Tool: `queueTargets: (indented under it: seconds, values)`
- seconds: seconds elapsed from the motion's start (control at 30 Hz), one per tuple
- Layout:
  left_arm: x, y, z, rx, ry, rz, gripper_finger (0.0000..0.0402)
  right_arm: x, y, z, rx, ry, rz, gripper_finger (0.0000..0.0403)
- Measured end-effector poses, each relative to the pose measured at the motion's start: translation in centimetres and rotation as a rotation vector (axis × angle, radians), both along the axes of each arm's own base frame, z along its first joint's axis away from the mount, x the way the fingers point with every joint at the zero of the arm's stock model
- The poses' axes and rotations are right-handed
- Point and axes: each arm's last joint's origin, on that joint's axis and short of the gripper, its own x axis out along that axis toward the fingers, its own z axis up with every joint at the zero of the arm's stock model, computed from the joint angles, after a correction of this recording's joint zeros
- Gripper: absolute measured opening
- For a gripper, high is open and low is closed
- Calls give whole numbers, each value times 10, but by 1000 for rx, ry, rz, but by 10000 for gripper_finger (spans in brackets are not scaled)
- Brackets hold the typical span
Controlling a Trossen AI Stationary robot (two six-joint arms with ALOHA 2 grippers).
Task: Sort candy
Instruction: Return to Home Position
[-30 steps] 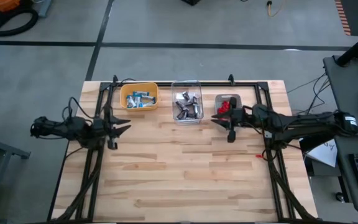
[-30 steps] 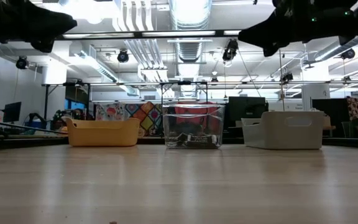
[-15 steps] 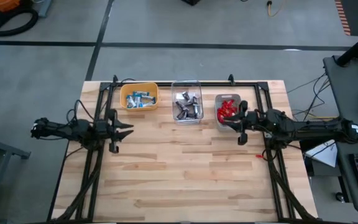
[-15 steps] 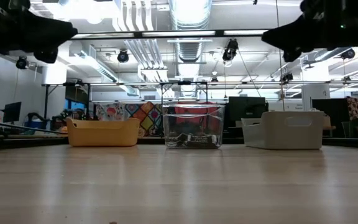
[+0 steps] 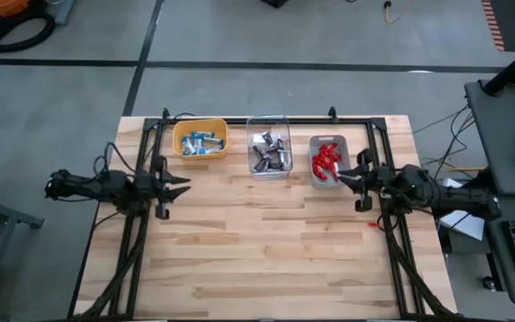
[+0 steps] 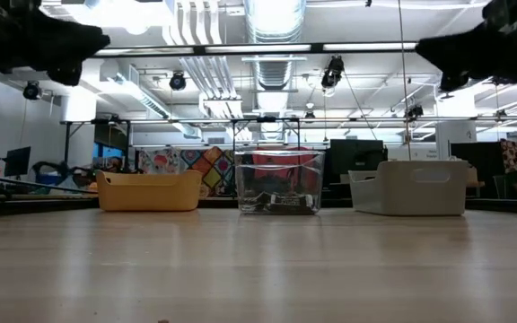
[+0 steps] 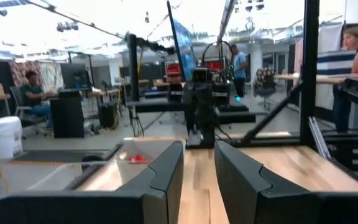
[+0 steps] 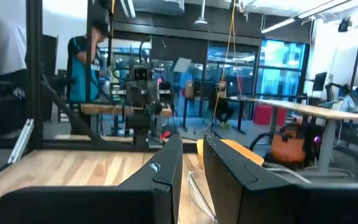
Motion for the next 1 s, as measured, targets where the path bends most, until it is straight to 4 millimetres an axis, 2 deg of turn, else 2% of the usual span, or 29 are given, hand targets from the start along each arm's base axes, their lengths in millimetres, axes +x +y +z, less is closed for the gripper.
queueTargets:
  seconds: [0.07, 0.27, 0.4, 0.5, 0.63, 0.83, 1.0]
  values:
    - [2, -1, -5, 1, 15, -15, 77, -2, 0, -9, -4, 16, -1, 59]
    - [8, -3, -28, 11, 59, -44, 77, -5, 2, -15, -46, 69, 24, 59]
    - [7, -3, -24, 13, 39, -45, 77, -5, 2, -15, -71, 64, 11, 59]
    - [4, -3, -13, 37, 25, -57, 77, -5, 2, -16, -70, 75, 12, 59]
    - [3, -2, -12, 57, 55, -39, 77, -5, 1, -18, -108, 97, 5, 59]
    - [3, 0, -10, -60, 34, 15, 77, -4, 1, -19, -125, 113, 3, 59]
    - [4, 0, -11, -75, 46, 13, 77, -4, 1, -19, -98, 114, 7, 59]
